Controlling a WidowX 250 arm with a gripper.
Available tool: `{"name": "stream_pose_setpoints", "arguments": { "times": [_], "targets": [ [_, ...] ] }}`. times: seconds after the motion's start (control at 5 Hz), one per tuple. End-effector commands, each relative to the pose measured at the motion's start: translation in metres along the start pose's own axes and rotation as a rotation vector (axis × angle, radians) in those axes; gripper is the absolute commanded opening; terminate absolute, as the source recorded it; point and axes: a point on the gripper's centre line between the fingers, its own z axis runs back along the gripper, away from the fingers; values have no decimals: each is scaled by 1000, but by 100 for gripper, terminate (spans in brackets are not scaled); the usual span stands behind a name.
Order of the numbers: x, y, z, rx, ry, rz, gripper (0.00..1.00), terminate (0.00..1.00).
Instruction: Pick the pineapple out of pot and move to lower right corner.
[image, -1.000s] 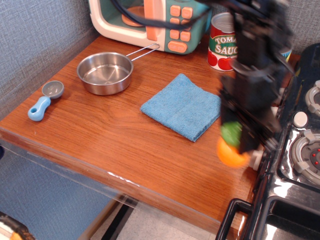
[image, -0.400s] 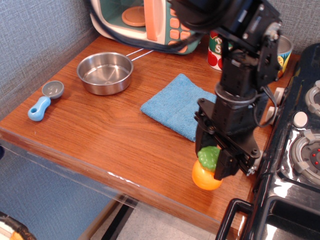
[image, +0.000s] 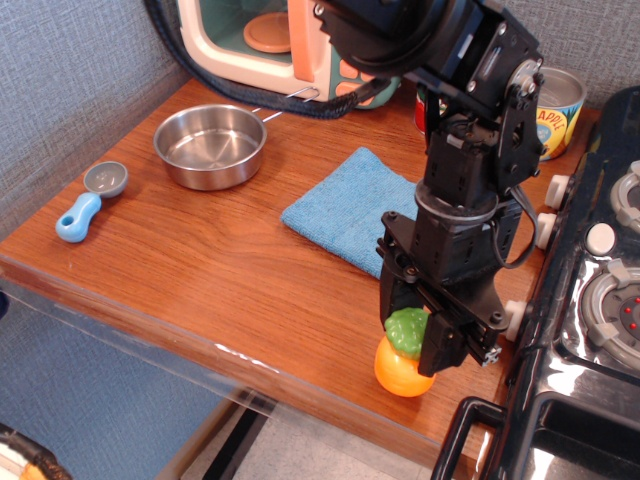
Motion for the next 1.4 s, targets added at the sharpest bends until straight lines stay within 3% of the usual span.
{"name": "stream_pose_setpoints", "arguments": {
  "times": [0.0,0.2,0.4,0.6,1.2],
  "targets": [
    [-15,-1,1,-5,24,21,100,0],
    [-17,-3,15,12,-15,20,100,0],
    [-30,-4,51,22,-174,133,100,0],
    [-39,-2,60,3,-229,232,100,0],
    [-43,0,58,43,-192,307,100,0]
  ]
}}
